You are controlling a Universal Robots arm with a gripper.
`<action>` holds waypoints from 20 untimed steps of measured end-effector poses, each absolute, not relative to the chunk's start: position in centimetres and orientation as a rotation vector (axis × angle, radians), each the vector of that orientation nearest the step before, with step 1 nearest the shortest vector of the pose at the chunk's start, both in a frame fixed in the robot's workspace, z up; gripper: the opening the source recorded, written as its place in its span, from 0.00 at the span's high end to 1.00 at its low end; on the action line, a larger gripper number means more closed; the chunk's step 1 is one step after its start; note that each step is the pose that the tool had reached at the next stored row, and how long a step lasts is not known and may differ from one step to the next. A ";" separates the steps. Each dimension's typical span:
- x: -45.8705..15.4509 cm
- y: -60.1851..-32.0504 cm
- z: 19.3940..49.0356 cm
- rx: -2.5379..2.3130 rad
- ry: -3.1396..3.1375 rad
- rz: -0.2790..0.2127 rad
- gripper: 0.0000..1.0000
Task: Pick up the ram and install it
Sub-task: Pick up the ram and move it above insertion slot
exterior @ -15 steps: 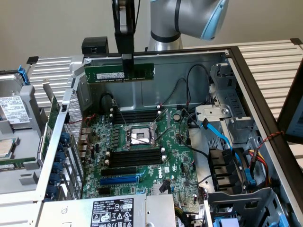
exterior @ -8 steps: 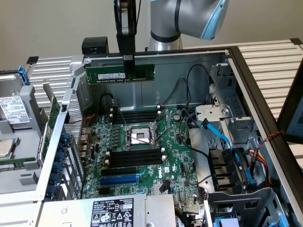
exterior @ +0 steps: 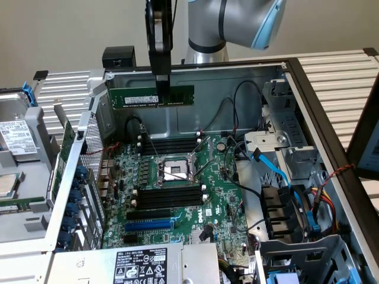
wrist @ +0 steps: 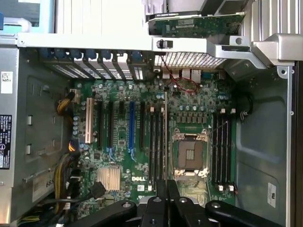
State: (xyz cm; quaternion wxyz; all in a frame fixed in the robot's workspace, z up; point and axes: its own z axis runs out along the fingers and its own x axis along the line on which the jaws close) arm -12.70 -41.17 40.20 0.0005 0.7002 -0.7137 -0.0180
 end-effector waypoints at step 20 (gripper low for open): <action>-12.3 -40.0 37.3 2.202 -2.246 -0.089 0.87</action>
